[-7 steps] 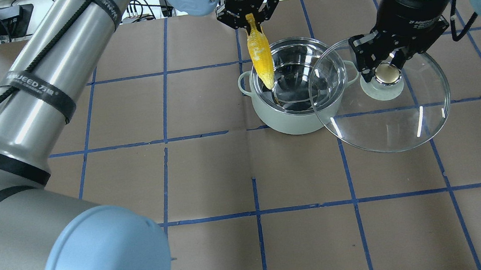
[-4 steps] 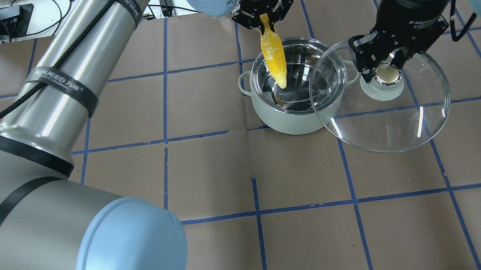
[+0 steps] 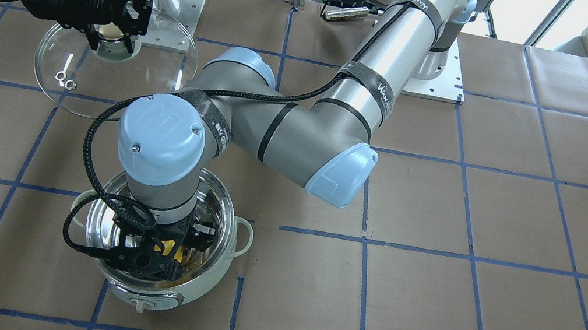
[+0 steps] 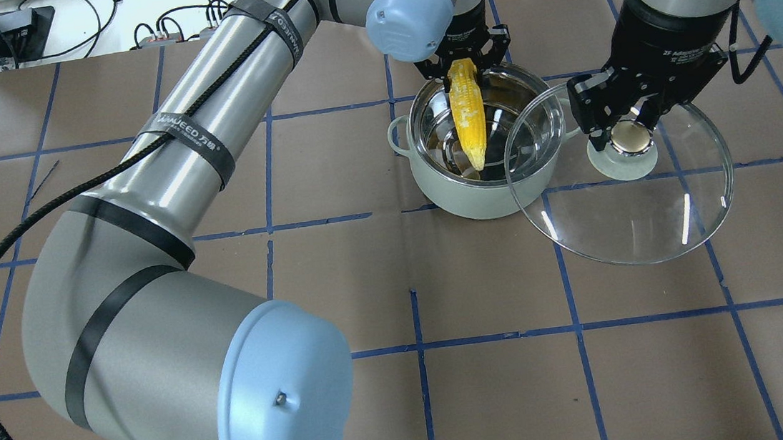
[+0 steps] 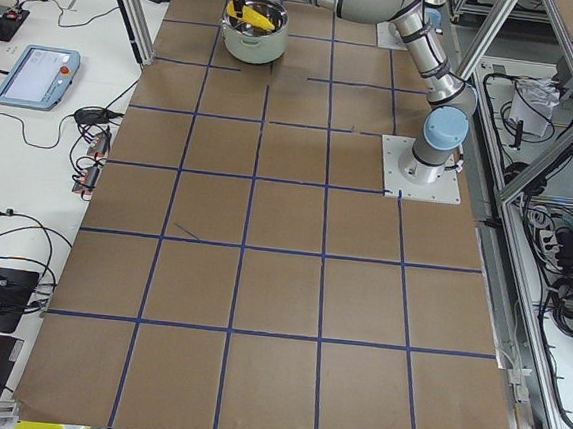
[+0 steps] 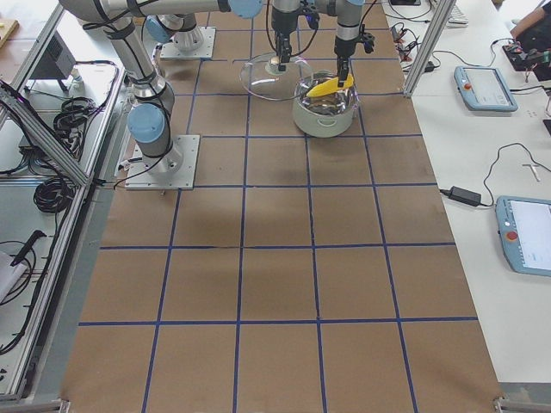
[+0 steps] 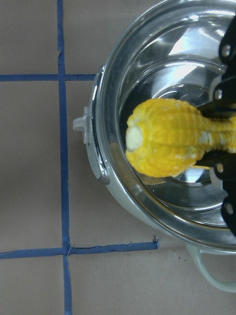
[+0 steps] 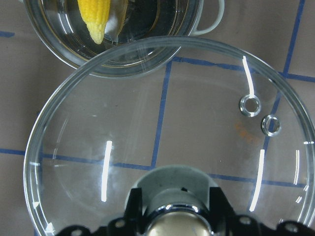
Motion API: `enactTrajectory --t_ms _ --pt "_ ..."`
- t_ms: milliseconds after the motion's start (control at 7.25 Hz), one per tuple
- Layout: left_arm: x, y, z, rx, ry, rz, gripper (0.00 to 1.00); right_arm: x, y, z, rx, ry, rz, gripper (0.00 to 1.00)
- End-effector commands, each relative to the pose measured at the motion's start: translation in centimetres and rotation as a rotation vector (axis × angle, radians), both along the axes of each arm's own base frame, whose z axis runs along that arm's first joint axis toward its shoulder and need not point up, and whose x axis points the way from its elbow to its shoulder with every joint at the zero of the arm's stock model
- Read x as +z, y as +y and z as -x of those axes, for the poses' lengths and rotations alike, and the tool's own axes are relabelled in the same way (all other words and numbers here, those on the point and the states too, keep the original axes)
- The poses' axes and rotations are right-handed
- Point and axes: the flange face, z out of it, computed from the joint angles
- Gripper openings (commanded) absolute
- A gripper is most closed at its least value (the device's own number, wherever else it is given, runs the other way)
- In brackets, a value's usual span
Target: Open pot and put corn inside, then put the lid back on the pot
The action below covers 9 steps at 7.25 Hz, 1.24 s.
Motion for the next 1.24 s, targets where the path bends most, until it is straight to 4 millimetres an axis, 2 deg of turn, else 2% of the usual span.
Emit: enactTrajectory --t_ms 0,276,414,552,690,828,966,1103 --pt "1.8 0.5 -0.8 -0.001 -0.002 0.005 1.00 -0.2 0.0 0.1 -0.001 0.000 -0.004 0.38" --pt "4.6 -1.5 -5.6 0.003 0.005 0.040 1.00 -0.2 0.0 0.1 0.001 0.000 -0.001 0.39" --pt "5.9 -2.9 -9.5 0.015 0.003 0.052 1.00 -0.1 0.0 0.1 0.001 0.000 0.000 0.39" --pt "7.5 -2.9 -13.9 0.007 -0.060 0.059 1.00 0.0 0.0 0.1 0.014 -0.001 0.008 0.39" --pt "8.9 -1.8 -18.6 -0.017 -0.088 0.045 1.00 0.1 0.1 0.1 0.016 -0.001 0.011 0.39" --pt "10.2 0.0 -23.9 -0.009 -0.094 0.031 1.00 0.1 0.1 0.0 0.016 -0.002 0.011 0.39" --pt "11.7 3.0 -28.2 -0.024 -0.099 0.026 1.00 0.1 0.1 0.0 0.014 -0.002 0.009 0.40" --pt "13.8 7.1 -30.9 -0.028 -0.109 0.039 1.00 0.1 0.1 0.0 0.016 -0.002 0.011 0.40"
